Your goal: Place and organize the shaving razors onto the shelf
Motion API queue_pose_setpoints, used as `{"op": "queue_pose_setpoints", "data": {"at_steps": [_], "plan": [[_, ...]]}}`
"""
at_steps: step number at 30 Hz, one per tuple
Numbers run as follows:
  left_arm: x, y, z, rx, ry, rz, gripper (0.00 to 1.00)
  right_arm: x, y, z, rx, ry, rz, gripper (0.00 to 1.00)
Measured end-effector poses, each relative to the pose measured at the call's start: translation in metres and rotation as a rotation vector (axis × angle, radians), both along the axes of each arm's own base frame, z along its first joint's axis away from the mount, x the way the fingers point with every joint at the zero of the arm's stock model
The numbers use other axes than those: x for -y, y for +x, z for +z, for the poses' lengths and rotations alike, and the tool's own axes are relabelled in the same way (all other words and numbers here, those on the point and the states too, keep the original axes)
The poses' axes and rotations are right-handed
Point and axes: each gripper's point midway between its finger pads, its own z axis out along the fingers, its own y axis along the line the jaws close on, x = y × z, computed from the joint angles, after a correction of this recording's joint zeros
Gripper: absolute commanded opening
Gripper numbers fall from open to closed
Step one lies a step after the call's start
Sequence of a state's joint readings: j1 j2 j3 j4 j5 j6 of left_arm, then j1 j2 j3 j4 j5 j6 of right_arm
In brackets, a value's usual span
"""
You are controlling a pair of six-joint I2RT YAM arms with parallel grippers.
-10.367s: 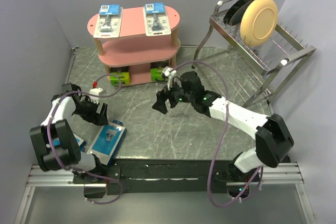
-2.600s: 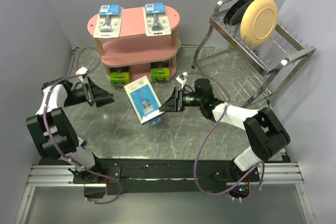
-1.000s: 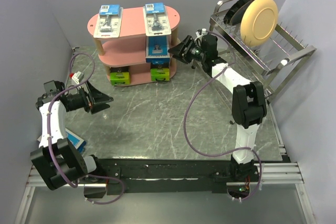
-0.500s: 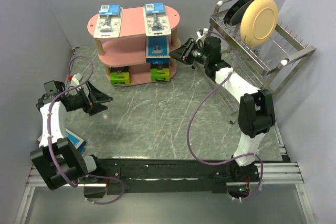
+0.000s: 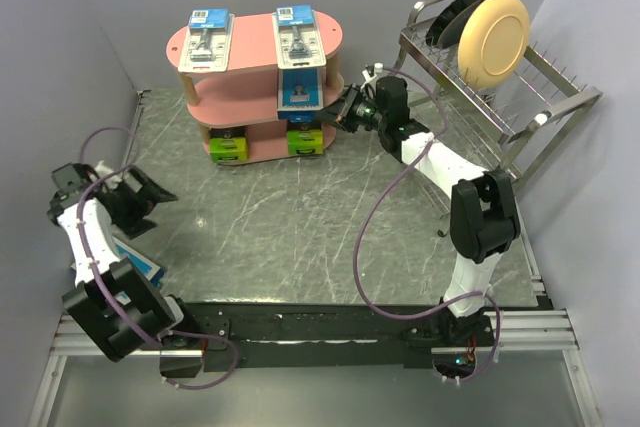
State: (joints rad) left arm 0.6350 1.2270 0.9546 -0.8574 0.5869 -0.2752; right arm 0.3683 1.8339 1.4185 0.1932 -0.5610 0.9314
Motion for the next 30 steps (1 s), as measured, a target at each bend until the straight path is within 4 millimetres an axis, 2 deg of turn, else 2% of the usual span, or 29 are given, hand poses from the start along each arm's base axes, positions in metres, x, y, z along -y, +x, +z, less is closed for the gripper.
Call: {"op": "queue_pose_setpoints", "data": {"at_steps": [2,5,9,14,22,25,27,28,30], "plan": [[-0.027,-0.009,-0.006,-0.054,0.070,0.093,0.97,0.000,0.003,-0.005,-0.013,-0.001,-0.009,0.00],[-0.056,-0.025,-0.014,-0.131,0.149,0.201,0.97,0.001,0.008,-0.012,-0.032,-0.002,-0.028,0.00],[-0.083,-0.047,-0.021,-0.217,0.205,0.323,0.97,0.002,0.020,-0.014,-0.032,0.000,-0.044,0.00],[-0.107,-0.072,-0.026,-0.301,0.236,0.459,0.97,0.011,0.035,-0.013,-0.022,0.001,-0.079,0.00],[-0.124,-0.095,-0.033,-0.392,0.255,0.568,0.97,0.026,0.044,-0.012,-0.026,0.018,-0.112,0.02],[-0.125,-0.103,-0.038,-0.422,0.253,0.597,0.97,0.026,0.036,-0.016,-0.039,0.030,-0.098,0.12],[-0.126,-0.109,-0.040,-0.454,0.249,0.620,0.97,0.025,0.029,-0.017,-0.042,0.034,-0.080,0.26],[-0.127,-0.112,-0.041,-0.466,0.251,0.627,0.97,0.024,0.024,-0.015,-0.041,0.037,-0.070,0.37],[-0.129,-0.115,-0.043,-0.493,0.254,0.633,0.97,0.024,0.016,-0.009,-0.032,0.042,-0.057,0.46]]}}
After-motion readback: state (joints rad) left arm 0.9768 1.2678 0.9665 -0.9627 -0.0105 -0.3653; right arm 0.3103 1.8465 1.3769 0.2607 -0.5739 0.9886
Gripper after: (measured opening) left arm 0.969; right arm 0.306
